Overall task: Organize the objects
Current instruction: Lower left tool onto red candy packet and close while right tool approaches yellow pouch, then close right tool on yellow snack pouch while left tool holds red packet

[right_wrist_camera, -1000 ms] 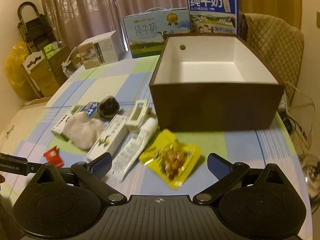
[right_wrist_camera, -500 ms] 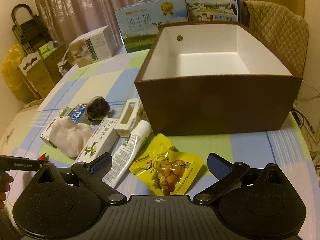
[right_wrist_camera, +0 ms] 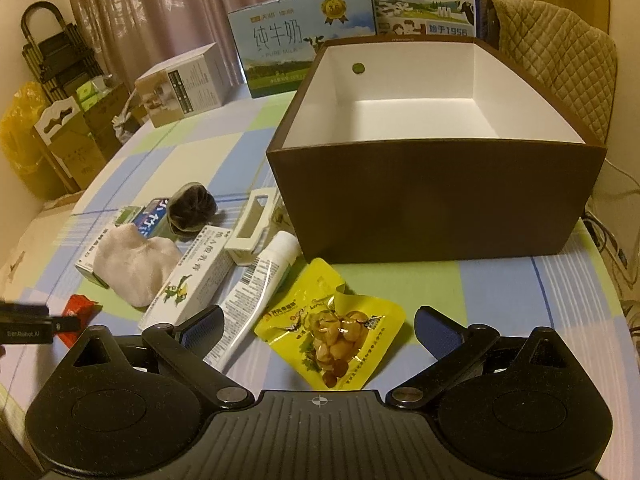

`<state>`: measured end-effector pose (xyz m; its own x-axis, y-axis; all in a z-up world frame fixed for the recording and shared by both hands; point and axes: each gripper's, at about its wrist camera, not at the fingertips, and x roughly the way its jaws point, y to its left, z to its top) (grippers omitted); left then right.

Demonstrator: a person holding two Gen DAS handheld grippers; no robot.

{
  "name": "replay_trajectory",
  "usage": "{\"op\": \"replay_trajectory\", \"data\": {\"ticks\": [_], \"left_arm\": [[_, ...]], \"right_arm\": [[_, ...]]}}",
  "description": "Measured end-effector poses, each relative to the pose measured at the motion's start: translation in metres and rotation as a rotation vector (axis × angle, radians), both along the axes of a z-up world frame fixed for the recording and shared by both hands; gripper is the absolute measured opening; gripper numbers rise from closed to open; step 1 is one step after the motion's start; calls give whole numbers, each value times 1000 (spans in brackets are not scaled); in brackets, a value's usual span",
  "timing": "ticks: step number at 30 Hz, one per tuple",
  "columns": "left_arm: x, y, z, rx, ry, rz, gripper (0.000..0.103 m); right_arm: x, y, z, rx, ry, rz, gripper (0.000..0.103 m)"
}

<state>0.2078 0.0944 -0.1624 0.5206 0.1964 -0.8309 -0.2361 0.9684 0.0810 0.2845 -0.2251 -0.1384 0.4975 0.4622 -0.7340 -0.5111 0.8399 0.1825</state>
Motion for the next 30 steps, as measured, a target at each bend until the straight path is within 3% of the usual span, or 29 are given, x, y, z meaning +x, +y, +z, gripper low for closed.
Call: {"op": "replay_trajectory", "data": {"ticks": [3, 5, 6, 8, 10, 13, 19, 26, 30], "left_arm": [[8, -9, -3, 69, -5, -61, 69], [9, -9, -8, 64, 7, -73, 66], [11, -9, -11, 59, 19, -73, 59], [13, -6, -14, 47, 20, -65, 55], [13, -3, -14, 26, 15, -57, 38], [13, -1, -13, -15, 9, -52, 26], [12, 4, -9, -61, 4, -20, 25], [12, 5, -9, -72, 6, -9, 25], [12, 7, -9, -87, 8, 4, 26]], "right_arm": [[1, -2, -1, -1, 6, -7, 99], [1, -3, -2, 2, 10, -12, 99], [2, -3, -2, 3, 11, -12, 99], [2, -2, -2, 3, 13, -5, 99], [1, -1, -2, 4, 11, 4, 99], [1, 0, -3, 4, 10, 16, 99], [1, 8, -7, -36, -36, 61, 99], [-2, 32, -23, -202, -190, 379, 99], [3, 39, -40, -272, -181, 495, 99]]}}
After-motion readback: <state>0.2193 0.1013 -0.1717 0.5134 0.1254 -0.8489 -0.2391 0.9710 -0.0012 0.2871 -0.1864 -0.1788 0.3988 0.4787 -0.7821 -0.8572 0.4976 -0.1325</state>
